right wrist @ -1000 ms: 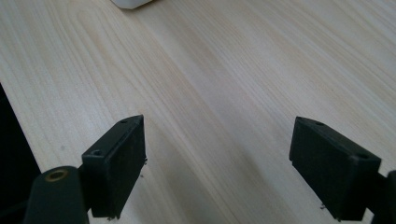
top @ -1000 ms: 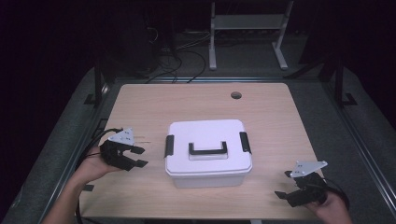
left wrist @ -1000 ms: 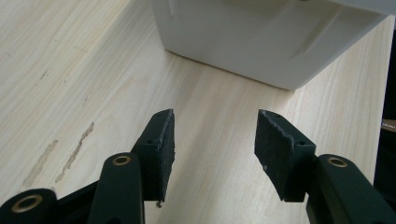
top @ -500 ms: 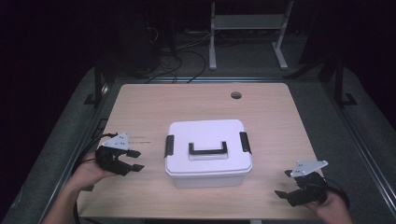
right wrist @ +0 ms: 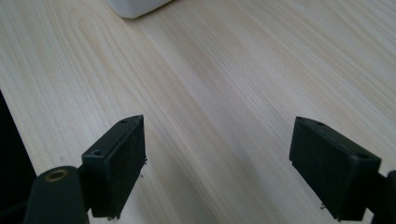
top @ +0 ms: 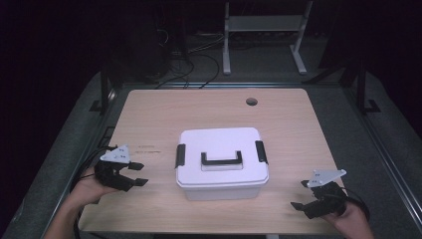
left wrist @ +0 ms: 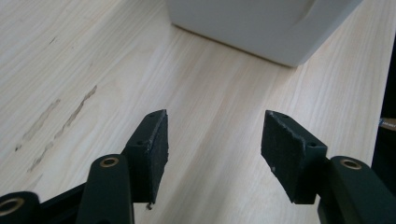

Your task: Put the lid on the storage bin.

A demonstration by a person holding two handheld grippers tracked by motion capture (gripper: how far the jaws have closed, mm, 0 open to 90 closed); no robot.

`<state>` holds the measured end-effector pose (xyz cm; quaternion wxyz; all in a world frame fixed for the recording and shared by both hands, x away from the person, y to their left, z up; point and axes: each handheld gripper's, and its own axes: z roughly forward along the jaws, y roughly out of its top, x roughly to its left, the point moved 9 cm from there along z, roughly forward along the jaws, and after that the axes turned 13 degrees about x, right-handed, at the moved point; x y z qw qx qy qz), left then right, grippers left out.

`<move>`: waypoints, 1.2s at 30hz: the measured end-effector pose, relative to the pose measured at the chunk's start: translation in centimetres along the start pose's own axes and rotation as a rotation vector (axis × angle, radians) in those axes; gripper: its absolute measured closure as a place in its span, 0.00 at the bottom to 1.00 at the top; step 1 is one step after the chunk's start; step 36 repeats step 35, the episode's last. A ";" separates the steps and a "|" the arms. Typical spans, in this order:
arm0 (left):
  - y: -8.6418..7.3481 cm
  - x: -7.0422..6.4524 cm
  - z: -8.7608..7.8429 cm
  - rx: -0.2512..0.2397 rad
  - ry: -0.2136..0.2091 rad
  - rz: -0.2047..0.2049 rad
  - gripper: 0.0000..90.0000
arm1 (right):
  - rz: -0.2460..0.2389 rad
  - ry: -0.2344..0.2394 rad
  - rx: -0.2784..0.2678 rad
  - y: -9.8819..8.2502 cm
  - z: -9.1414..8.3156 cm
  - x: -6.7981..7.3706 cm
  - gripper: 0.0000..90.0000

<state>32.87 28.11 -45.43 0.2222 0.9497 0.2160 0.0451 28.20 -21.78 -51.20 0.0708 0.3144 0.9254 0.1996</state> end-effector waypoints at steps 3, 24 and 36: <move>-0.7 0.2 -0.1 -0.012 0.012 -0.022 0.43 | 0.000 0.001 0.003 0.0 0.0 0.0 0.20; -3.8 -0.5 -0.4 -0.048 0.050 -0.076 0.33 | 0.001 0.000 0.004 0.1 0.0 0.0 0.20; -4.8 -1.0 -0.4 -0.062 0.054 -0.094 0.31 | 0.005 -0.003 -0.006 -0.2 -0.2 -0.1 0.20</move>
